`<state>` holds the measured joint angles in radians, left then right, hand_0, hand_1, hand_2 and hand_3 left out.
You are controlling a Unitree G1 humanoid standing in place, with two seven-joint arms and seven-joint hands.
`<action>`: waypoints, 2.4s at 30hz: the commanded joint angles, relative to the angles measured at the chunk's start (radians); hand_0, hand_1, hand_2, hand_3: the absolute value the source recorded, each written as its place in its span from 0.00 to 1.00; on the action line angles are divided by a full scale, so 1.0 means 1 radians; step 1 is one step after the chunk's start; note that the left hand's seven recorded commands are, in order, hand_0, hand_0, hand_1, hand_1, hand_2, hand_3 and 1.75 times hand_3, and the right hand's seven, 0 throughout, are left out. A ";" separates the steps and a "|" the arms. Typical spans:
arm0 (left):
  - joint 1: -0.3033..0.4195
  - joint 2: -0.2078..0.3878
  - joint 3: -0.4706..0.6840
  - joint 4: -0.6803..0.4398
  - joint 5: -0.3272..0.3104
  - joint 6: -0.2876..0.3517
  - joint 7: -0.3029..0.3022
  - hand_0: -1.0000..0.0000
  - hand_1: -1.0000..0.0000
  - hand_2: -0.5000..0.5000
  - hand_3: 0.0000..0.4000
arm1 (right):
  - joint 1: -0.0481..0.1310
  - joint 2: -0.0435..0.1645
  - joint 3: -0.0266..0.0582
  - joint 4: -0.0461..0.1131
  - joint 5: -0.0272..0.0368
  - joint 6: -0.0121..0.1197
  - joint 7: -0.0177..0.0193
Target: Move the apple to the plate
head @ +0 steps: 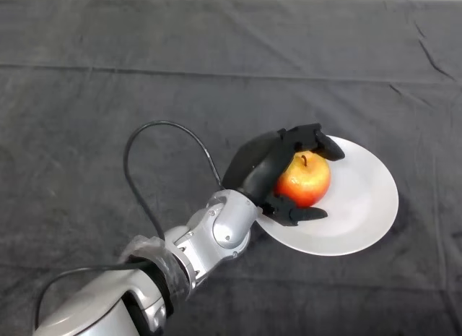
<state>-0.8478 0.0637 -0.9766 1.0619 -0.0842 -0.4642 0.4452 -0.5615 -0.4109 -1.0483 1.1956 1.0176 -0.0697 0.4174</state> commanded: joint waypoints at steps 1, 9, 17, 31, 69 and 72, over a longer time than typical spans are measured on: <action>-0.090 0.012 -0.036 -0.058 -0.025 0.008 0.025 0.00 0.00 0.50 1.00 | 0.004 -0.019 -0.0152 -0.005 0.0127 -0.007 0.0099; -0.100 0.016 -0.068 -0.054 -0.048 0.004 0.033 1.00 1.00 0.50 0.00 | 0.004 -0.020 -0.0155 -0.004 0.0128 -0.008 0.0107; -0.112 0.026 -0.073 -0.037 -0.059 -0.009 0.033 1.00 1.00 0.50 0.00 | 0.004 -0.020 -0.0159 -0.003 0.0128 -0.008 0.0115; -0.097 0.074 -0.029 -0.037 -0.043 -0.065 0.063 1.00 1.00 0.50 0.00 | 0.003 -0.021 -0.0164 -0.001 0.0127 -0.008 0.0125; 0.401 0.536 0.448 -0.550 0.068 -0.194 0.293 1.00 1.00 0.50 0.00 | 0.006 -0.017 -0.0146 -0.010 0.0110 -0.007 0.0079; 0.446 0.552 0.499 -0.591 0.067 -0.186 0.316 1.00 1.00 0.50 0.00 | 0.006 -0.017 -0.0144 -0.011 0.0108 -0.006 0.0072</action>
<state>-0.4091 0.5561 -0.4885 0.4916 -0.0269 -0.6430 0.7537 -0.5615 -0.4109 -1.0485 1.1956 1.0176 -0.0700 0.4201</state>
